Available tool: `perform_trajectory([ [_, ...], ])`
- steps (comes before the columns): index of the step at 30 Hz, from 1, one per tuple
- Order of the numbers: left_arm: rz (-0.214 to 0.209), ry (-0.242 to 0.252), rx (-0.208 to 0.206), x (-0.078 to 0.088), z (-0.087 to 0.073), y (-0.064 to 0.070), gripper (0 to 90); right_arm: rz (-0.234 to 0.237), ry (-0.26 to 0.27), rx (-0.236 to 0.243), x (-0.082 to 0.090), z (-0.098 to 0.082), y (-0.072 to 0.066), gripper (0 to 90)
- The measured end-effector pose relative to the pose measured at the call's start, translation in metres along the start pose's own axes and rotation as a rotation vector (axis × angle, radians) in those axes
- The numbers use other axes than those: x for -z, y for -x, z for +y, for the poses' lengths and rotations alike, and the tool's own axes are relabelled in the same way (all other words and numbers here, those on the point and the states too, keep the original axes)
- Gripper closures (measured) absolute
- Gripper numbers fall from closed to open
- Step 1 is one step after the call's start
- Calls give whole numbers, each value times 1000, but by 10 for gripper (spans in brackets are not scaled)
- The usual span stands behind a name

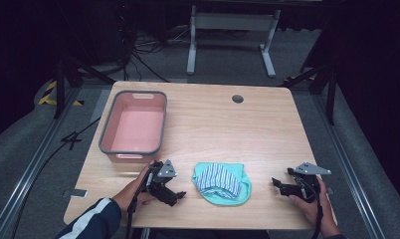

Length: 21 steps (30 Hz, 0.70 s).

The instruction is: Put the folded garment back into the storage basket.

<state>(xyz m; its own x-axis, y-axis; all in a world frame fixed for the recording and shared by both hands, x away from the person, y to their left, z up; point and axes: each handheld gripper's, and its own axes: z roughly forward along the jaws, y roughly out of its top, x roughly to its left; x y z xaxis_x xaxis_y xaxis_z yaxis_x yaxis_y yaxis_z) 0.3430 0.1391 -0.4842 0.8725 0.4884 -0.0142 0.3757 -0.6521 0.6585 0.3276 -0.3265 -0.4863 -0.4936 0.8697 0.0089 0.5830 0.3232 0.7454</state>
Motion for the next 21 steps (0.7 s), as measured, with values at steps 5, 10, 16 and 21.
perform_trajectory([
  [5,-2,0,2,0,0,0,0,-1,-1,-2,0,0,0,239],
  [10,-5,2,2,0,0,0,0,-6,-2,-4,0,0,-1,236],
  [16,-5,0,-19,1,1,1,25,-16,-2,-14,-1,0,-2,229],
  [21,-19,1,-26,0,7,3,118,4,-31,-4,1,2,-5,182],
])
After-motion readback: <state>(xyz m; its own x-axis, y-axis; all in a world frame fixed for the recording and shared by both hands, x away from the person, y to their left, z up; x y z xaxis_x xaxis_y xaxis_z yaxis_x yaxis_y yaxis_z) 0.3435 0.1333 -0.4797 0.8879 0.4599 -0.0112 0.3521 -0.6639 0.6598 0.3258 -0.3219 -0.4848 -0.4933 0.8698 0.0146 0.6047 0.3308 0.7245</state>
